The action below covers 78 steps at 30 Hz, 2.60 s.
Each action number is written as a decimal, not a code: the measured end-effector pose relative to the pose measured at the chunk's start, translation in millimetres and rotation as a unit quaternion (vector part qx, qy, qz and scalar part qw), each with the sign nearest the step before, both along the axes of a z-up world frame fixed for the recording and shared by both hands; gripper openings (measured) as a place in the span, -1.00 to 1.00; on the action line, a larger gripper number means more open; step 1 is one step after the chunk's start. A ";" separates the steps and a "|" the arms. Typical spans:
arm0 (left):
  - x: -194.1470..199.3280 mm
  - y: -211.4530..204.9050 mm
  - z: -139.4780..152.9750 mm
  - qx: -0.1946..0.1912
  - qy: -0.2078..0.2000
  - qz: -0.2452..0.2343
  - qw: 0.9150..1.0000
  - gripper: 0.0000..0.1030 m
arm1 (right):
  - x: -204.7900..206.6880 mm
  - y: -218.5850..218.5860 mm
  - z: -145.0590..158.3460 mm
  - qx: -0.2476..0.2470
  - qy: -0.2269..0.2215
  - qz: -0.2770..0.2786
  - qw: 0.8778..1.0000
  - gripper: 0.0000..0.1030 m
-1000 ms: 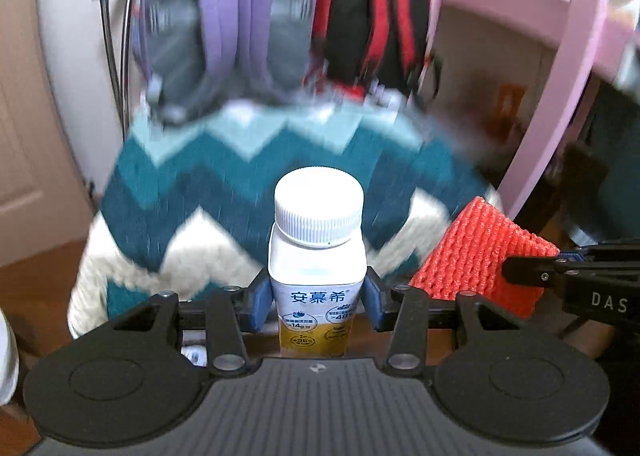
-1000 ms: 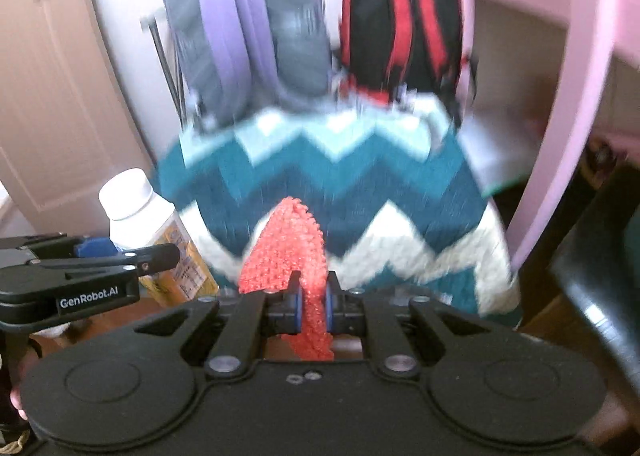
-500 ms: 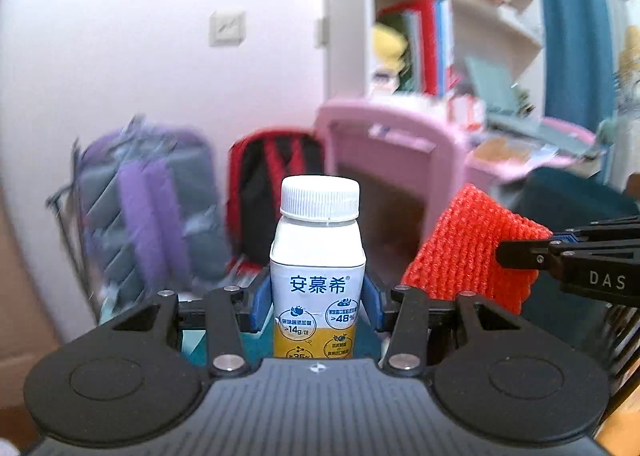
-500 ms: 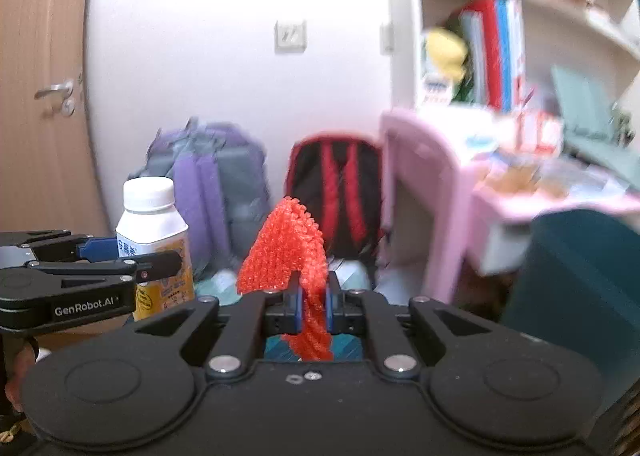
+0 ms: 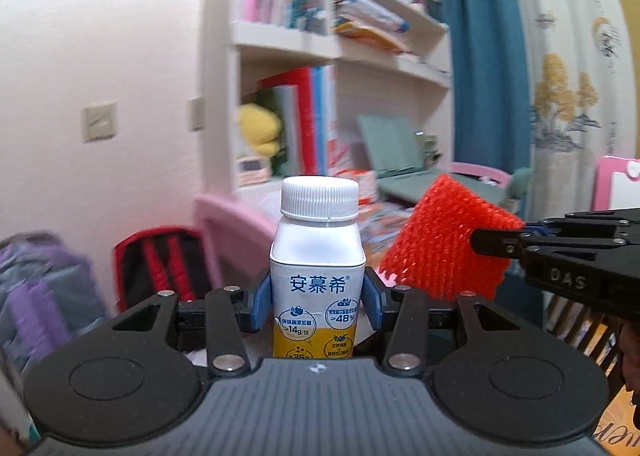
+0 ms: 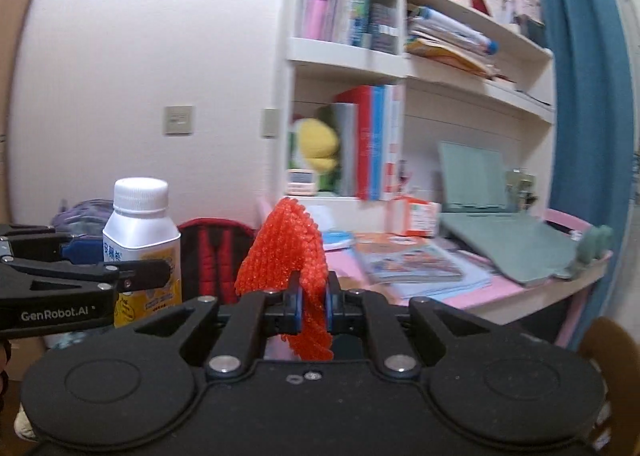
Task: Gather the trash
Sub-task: 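Carry the drink bottle and orange mesh pad to the teal wastebasket, then open both grippers over the wastebasket to drop the bottle and pad, then move both tools back toward the remaining trash under the bed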
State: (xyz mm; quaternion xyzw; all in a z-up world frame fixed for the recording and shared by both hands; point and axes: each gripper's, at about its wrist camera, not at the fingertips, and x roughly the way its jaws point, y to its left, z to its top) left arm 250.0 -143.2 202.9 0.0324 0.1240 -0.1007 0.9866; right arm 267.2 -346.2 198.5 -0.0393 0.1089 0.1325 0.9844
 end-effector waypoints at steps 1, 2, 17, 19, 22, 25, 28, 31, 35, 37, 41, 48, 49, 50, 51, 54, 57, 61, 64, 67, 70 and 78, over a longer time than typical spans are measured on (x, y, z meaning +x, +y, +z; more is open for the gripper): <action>4.6 -10.1 2.3 0.003 -0.002 -0.009 1.000 -0.12 | 2.0 -6.7 1.4 -0.004 0.001 -0.008 1.000 -0.82; 9.3 -20.8 4.6 0.006 -0.003 -0.018 1.000 -0.12 | 4.2 -13.5 2.6 -0.008 0.002 -0.015 1.000 -0.82; 96.7 -155.6 -26.4 0.021 0.081 -0.102 0.991 -0.12 | 71.1 -99.0 -50.3 0.001 0.098 -0.089 0.991 -0.82; 108.8 -164.2 -37.9 0.028 0.097 -0.103 0.990 -0.12 | 79.5 -101.3 -61.6 -0.002 0.115 -0.090 0.989 -0.81; 126.1 -172.1 -52.7 0.034 0.119 -0.107 0.986 -0.12 | 91.3 -103.2 -77.1 -0.008 0.143 -0.089 0.986 -0.80; 141.7 -177.2 -70.6 0.042 0.150 -0.107 0.982 -0.12 | 100.8 -104.7 -89.6 -0.011 0.167 -0.088 0.982 -0.73; 153.5 -181.7 -87.7 0.055 0.179 -0.108 0.976 -0.11 | 108.1 -104.7 -98.9 -0.014 0.187 -0.091 0.978 -0.70; 161.7 -183.4 -99.6 0.062 0.198 -0.106 0.972 -0.11 | 111.9 -104.6 -104.8 -0.018 0.198 -0.090 0.976 -0.65; 164.6 -183.2 -107.9 0.067 0.206 -0.108 0.970 -0.10 | 114.0 -105.6 -109.0 -0.021 0.207 -0.093 0.974 -0.59; 164.3 -181.7 -108.5 0.062 0.207 -0.109 0.970 -0.07 | 113.2 -105.7 -109.3 -0.023 0.208 -0.097 0.973 -0.59; 162.6 -177.9 -102.6 0.060 0.197 -0.090 0.974 0.33 | 108.7 -107.8 -105.1 -0.023 0.205 -0.105 0.973 -0.50; 136.9 -164.1 -83.8 0.043 0.176 -0.106 0.978 0.38 | 88.8 -108.1 -88.9 -0.011 0.195 -0.098 0.976 -0.33; 132.0 -161.7 -80.3 0.041 0.175 -0.107 0.978 0.38 | 84.4 -106.2 -84.9 -0.010 0.192 -0.094 0.977 -0.32; 127.6 -159.5 -77.0 0.040 0.173 -0.107 0.978 0.39 | 80.4 -104.3 -81.5 -0.011 0.189 -0.092 0.978 -0.31; 122.6 -156.5 -73.3 0.039 0.171 -0.105 0.979 0.39 | 75.4 -101.3 -76.9 -0.012 0.185 -0.089 0.979 -0.31; 107.8 -145.1 -61.8 0.032 0.164 -0.099 0.981 0.41 | 59.0 -91.9 -63.1 -0.017 0.173 -0.079 0.982 -0.26; 93.1 -131.0 -48.9 0.025 0.155 -0.091 0.983 0.42 | 42.5 -81.5 -49.1 -0.018 0.163 -0.067 0.984 -0.20; 69.9 -107.9 -30.2 0.016 0.138 -0.084 0.987 0.54 | 21.5 -63.1 -31.5 -0.024 0.152 -0.047 0.987 -0.16; 49.9 -86.4 -16.9 0.016 0.125 -0.073 0.989 0.55 | 6.1 -46.6 -19.6 -0.027 0.144 -0.028 0.989 -0.14; 32.5 -62.5 -7.5 0.012 0.120 -0.054 0.991 0.55 | -8.1 -25.9 -8.7 -0.030 0.136 -0.004 0.990 -0.11; 14.1 -32.1 -1.2 -0.003 0.116 -0.037 0.993 0.59 | -20.4 -0.1 -1.6 -0.039 0.128 0.020 0.991 -0.08; -30.6 53.8 -3.1 -0.014 0.109 0.025 0.994 0.73 | -41.6 74.5 -1.9 -0.053 0.129 0.093 0.986 -0.04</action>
